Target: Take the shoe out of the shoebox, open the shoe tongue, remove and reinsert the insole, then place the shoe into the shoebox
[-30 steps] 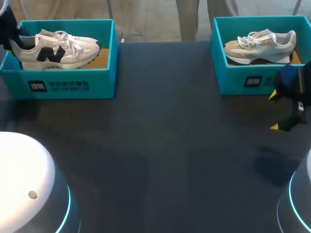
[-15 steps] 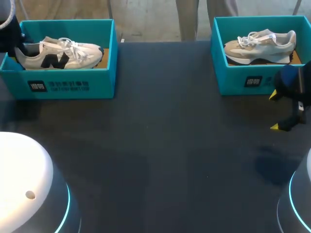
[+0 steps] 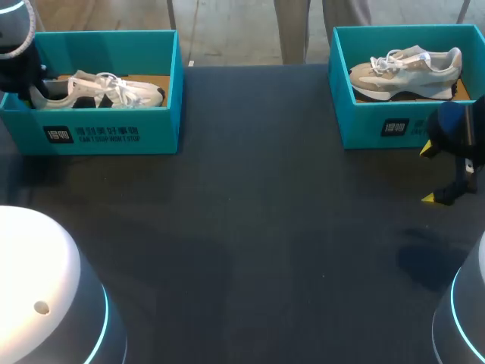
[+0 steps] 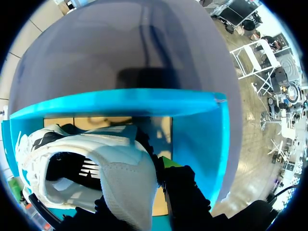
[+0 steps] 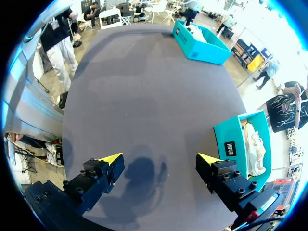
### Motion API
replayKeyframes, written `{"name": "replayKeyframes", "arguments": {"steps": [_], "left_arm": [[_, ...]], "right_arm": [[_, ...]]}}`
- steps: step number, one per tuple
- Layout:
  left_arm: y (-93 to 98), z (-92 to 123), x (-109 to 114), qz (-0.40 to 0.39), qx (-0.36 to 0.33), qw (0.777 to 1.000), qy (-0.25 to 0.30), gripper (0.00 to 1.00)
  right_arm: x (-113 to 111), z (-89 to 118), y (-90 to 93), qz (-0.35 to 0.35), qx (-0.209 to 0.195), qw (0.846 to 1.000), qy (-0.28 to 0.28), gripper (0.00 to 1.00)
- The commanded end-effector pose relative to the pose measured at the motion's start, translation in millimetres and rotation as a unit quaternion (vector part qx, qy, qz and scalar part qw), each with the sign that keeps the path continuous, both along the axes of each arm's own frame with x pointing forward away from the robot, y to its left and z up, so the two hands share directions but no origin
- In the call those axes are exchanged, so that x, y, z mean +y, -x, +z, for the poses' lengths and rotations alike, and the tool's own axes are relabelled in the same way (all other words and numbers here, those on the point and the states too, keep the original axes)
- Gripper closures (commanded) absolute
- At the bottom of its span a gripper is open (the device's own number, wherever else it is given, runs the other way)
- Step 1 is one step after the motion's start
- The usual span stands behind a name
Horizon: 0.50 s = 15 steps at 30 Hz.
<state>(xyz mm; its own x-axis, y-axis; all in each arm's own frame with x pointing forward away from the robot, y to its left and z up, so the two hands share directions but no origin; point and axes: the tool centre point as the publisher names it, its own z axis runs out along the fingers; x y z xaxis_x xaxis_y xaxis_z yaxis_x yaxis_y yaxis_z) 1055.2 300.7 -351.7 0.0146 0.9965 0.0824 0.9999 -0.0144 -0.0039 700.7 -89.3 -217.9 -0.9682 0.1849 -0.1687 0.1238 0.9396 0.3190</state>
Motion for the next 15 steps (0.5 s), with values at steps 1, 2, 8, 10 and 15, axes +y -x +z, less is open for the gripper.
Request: {"name": "replayKeyframes", "arguments": {"steps": [1,2,8,10,15], "left_arm": [[-3.9,-7.6,-0.6,0.004,0.008,1.0,-0.001,1.0],[-3.3,-9.7,-0.9,0.004,0.01,1.0,-0.002,1.0],[-0.4,-20.2,-0.8,0.007,0.021,1.0,-0.009,1.0],[0.6,-23.4,-0.5,0.008,0.024,1.0,-0.011,1.0],[1.0,-35.4,-0.2,0.013,0.038,0.999,-0.017,1.0]], "right_arm": [[0.5,-1.1,0.2,-0.001,0.0,1.0,0.001,0.0],[0.5,-1.1,0.2,-0.001,0.0,1.0,0.001,0.0],[0.5,-1.1,0.2,-0.001,0.0,1.0,0.001,0.0],[0.5,-1.1,0.2,-0.001,0.0,1.0,0.001,0.0],[0.5,-1.1,0.2,-0.001,0.0,1.0,0.001,0.0]]}}
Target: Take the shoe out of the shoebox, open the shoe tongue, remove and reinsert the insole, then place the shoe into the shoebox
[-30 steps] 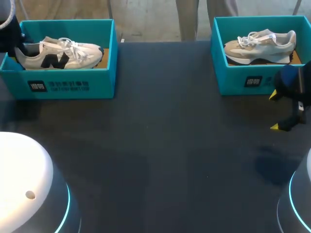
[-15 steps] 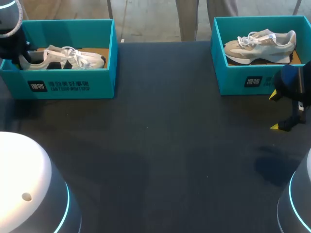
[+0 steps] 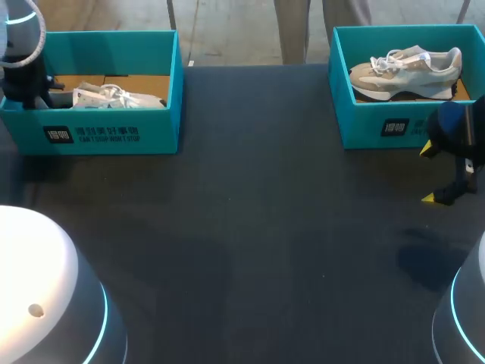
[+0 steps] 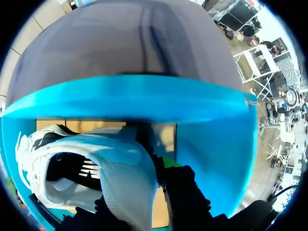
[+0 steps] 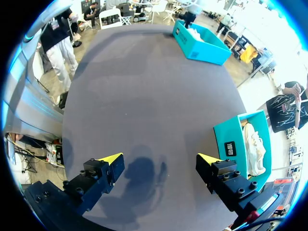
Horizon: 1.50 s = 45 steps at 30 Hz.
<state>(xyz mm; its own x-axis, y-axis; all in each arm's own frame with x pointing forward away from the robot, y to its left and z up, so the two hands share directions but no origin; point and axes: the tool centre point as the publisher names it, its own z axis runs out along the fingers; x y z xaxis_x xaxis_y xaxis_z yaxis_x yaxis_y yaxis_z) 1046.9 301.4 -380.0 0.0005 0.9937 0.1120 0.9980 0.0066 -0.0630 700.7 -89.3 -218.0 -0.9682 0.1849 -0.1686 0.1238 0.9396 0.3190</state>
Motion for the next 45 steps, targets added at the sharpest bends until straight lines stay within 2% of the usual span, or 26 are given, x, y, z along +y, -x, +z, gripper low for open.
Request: {"name": "replayKeyframes", "arguments": {"steps": [1,13,14,15,17,21,27,33,45], "left_arm": [[-7.3,-8.3,-0.8,0.004,0.011,1.0,-0.002,1.0],[-9.6,-21.2,0.8,0.007,0.039,0.999,-0.012,1.0],[-9.3,-19.4,0.4,0.007,0.039,0.999,-0.012,0.89],[-8.7,-16.9,0.0,0.006,0.04,0.999,-0.01,0.63],[-7.3,-11.6,-0.6,0.004,0.038,0.999,-0.007,0.0],[-5.8,-0.6,-2.0,-0.001,0.032,0.999,0.003,0.0],[-5.5,26.6,-7.6,-0.004,0.016,1.0,0.025,0.0],[-10.0,52.7,-18.5,-0.018,0.0,1.0,0.025,0.0],[-22.1,105.4,-30.0,0.031,-0.04,0.998,0.043,0.0]], "right_arm": [[0.5,-1.1,0.2,-0.001,0.0,1.0,0.001,0.0],[0.5,-1.1,0.2,-0.001,0.0,1.0,0.001,0.0],[0.5,-1.1,0.2,-0.001,0.0,1.0,0.001,0.0],[0.5,-1.1,0.2,-0.001,0.0,1.0,0.001,0.0],[0.5,-1.1,0.2,-0.001,0.0,1.0,0.001,0.0],[0.5,-1.1,0.2,-0.001,0.0,1.0,0.001,0.0],[0.5,-1.1,0.2,-0.001,0.0,1.0,0.001,0.0],[0.5,-1.1,0.2,-0.001,0.0,1.0,0.001,0.0],[0.5,-1.1,0.2,-0.001,0.0,1.0,0.001,0.0]]}}
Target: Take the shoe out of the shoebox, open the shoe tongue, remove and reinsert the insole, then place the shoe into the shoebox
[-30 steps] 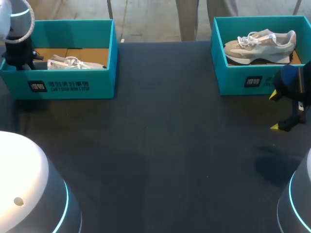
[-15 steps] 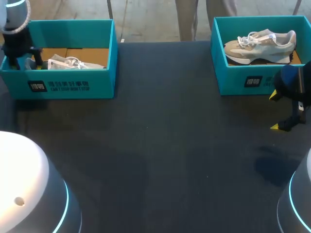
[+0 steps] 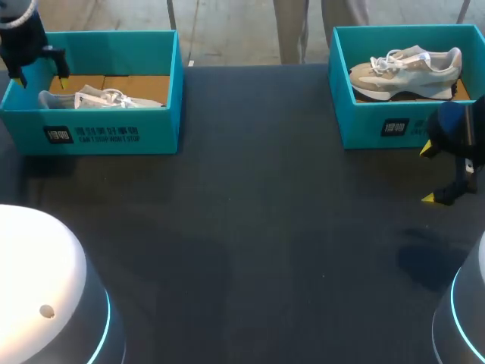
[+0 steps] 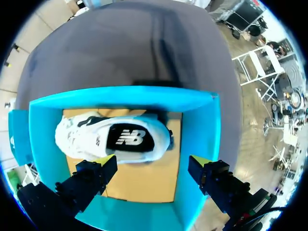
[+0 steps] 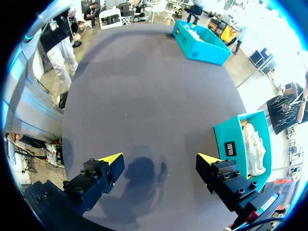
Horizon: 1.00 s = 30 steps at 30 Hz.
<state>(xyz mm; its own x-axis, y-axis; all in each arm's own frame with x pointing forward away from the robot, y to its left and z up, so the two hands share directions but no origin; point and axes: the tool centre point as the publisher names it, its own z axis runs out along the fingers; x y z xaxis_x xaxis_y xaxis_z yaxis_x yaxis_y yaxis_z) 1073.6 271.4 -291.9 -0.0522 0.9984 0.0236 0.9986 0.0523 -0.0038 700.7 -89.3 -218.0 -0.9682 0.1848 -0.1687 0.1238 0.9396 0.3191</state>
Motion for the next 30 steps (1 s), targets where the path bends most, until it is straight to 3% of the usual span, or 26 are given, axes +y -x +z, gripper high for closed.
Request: {"name": "replayKeyframes", "arguments": {"steps": [1,7,23,30], "left_arm": [[4.1,23.4,-1.1,0.015,-0.009,1.0,0.004,0.0],[6.0,52.7,-11.1,0.041,-0.014,0.999,0.006,0.0],[27.8,99.3,-44.3,0.133,-0.039,0.99,0.004,0.0],[36.9,115.4,-57.5,0.17,-0.053,0.984,0.006,0.0]], "right_arm": [[0.4,-1.1,0.2,-0.001,0.0,1.0,0.001,0.0],[0.4,-1.1,0.2,-0.001,0.0,1.0,0.001,0.0],[-46.8,14.7,-125.7,-0.1,0.006,0.995,-0.007,0.0],[-59.7,22.9,-165.4,-0.154,-0.002,0.988,-0.016,0.0]]}}
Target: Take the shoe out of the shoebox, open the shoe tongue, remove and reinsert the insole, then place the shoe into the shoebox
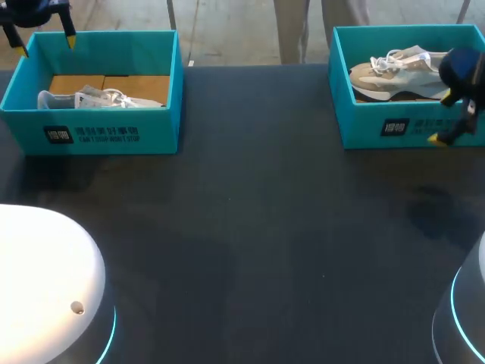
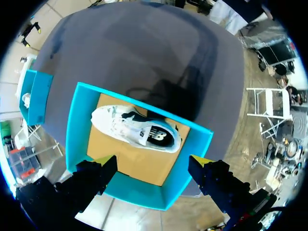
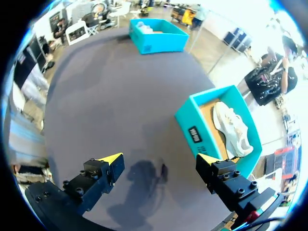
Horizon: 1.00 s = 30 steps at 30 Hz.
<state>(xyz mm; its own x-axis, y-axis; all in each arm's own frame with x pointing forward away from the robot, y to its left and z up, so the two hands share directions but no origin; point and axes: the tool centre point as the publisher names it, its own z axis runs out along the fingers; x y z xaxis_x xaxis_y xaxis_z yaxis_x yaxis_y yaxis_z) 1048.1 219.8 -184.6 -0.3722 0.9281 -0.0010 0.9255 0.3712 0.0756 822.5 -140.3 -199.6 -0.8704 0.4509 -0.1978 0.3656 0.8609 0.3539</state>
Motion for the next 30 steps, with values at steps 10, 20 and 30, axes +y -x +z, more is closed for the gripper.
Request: {"name": "replayKeyframes", "arguments": {"steps": [10,20,30], "left_arm": [[27.8,21.0,-30.4,0.032,-0.008,0.999,0.018,0.0],[39.7,16.8,-57.9,0.023,0.002,1.0,0.015,0.0],[39.7,16.8,-57.9,0.023,0.002,1.0,0.015,0.0]], "right_arm": [[-32.7,7.0,-68.0,-0.223,0.019,0.972,-0.071,0.0],[-38.2,11.9,-77.6,-0.237,0.007,0.968,-0.079,0.0],[-38.2,11.9,-77.6,-0.237,0.007,0.968,-0.079,0.0]]}}
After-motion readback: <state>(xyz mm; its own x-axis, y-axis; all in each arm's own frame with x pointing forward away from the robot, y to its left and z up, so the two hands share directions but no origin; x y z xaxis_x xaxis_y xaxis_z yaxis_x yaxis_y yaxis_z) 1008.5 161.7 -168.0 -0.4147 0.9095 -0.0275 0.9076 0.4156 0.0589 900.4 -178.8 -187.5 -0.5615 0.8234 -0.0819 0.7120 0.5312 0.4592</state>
